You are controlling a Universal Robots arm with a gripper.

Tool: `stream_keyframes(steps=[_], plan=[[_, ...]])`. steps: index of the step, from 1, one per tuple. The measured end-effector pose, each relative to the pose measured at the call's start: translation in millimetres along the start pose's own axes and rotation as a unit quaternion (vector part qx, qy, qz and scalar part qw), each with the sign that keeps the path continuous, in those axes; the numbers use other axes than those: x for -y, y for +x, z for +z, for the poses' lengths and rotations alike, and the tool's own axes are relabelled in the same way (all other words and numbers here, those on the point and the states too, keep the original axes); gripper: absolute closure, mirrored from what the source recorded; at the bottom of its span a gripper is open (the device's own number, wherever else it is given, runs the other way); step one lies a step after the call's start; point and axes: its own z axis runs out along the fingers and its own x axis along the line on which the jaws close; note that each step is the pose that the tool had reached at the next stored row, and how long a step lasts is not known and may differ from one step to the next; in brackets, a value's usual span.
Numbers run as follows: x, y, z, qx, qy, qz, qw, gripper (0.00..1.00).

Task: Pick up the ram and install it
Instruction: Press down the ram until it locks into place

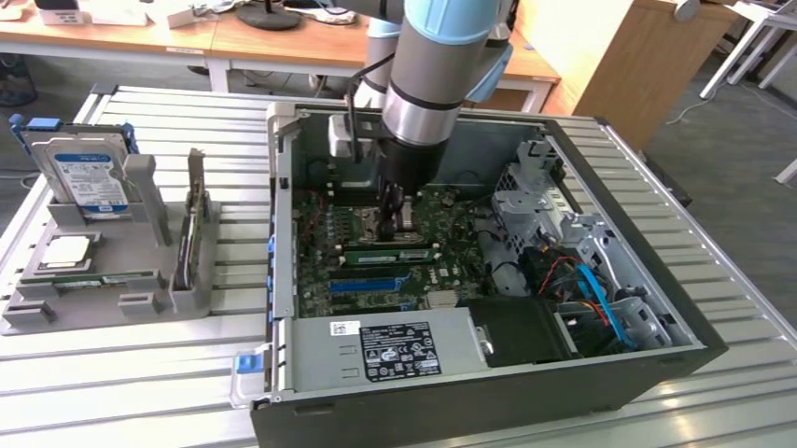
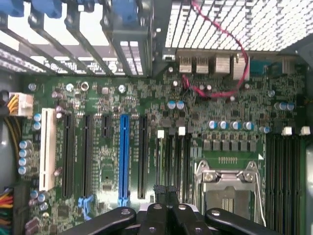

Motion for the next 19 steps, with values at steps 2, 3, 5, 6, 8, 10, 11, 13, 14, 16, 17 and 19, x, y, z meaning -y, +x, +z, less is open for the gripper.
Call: stream_keyframes(steps=[2,3,5,6,8,10,11,13,14,16,17,19], plan=[[5.7,0.1,-0.2,0.0,0.0,0.0,1.0,0.89],[8.3,0.2,-0.3,0.0,0.0,-0.001,1.0,0.89],[13.7,0.3,-0.5,-0.0001,-0.0001,-0.001,1.0,0.89],[16.2,0.3,-0.6,-0.0001,-0.0002,-0.001,1.0,0.89],[21.3,0.4,-0.8,-0.0001,-0.0003,-0.002,1.0,0.89],[24.5,0.5,-1.0,-0.0001,-0.0003,-0.002,1.0,0.89],[24.5,0.5,-0.9,-0.0001,-0.0003,-0.002,1.0,0.89],[24.5,0.4,-0.9,-0.0001,-0.0003,-0.002,1.0,0.89],[24.5,0.4,-0.9,-0.0001,-0.0003,-0.002,1.0,0.89],[24.5,0.4,-0.9,-0.0001,-0.0003,-0.002,1.0,0.89],[24.5,0.4,-0.9,0.0,-0.0003,-0.002,1.0,0.89],[24.5,0.4,-0.9,-0.0001,-0.0003,-0.002,1.0,0.89]])
